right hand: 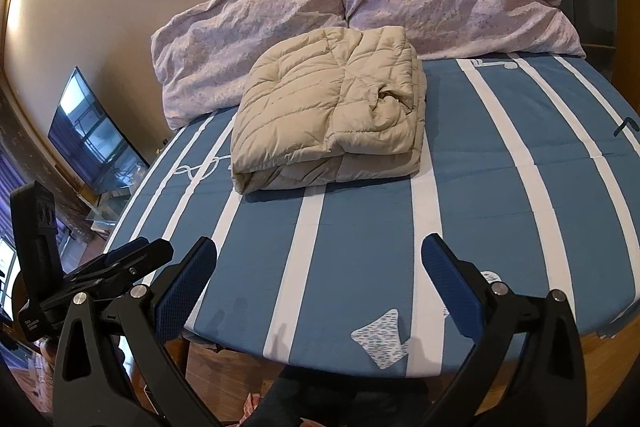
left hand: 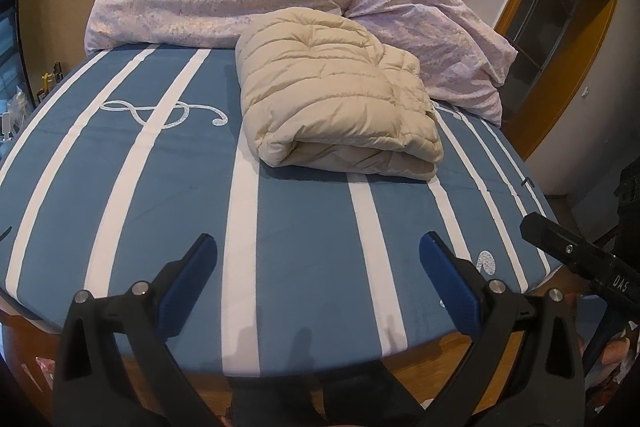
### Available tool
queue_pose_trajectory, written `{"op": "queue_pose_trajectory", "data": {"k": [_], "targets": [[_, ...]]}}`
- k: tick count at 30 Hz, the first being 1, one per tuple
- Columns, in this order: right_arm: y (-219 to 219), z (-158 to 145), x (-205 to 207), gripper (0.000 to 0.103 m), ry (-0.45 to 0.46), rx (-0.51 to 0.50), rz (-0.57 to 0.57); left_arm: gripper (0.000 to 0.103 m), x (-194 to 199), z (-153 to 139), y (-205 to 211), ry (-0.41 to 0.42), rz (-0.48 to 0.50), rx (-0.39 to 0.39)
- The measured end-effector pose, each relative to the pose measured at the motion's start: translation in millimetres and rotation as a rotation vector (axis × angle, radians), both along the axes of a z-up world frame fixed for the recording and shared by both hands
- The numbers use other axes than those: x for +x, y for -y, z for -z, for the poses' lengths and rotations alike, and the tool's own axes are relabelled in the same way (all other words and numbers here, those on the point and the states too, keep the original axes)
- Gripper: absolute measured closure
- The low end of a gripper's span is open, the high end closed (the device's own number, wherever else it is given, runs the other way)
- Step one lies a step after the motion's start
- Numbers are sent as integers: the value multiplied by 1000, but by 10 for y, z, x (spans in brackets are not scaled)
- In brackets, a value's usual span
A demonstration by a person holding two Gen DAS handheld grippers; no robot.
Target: Fold large clothes
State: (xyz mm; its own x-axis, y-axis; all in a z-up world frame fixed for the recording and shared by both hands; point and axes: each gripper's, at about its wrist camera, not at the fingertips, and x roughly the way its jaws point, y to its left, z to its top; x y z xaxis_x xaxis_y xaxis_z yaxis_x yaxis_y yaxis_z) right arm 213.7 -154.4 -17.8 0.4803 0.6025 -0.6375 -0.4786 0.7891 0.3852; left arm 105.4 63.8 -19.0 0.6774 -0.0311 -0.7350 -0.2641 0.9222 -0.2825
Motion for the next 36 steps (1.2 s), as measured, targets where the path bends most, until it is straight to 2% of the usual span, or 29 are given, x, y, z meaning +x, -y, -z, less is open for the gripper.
{"op": "queue_pose_trajectory", "data": {"k": [36], "targets": [[-74, -1, -28, 1, 15, -15, -15, 2, 43, 14, 19, -14, -1, 15]]}}
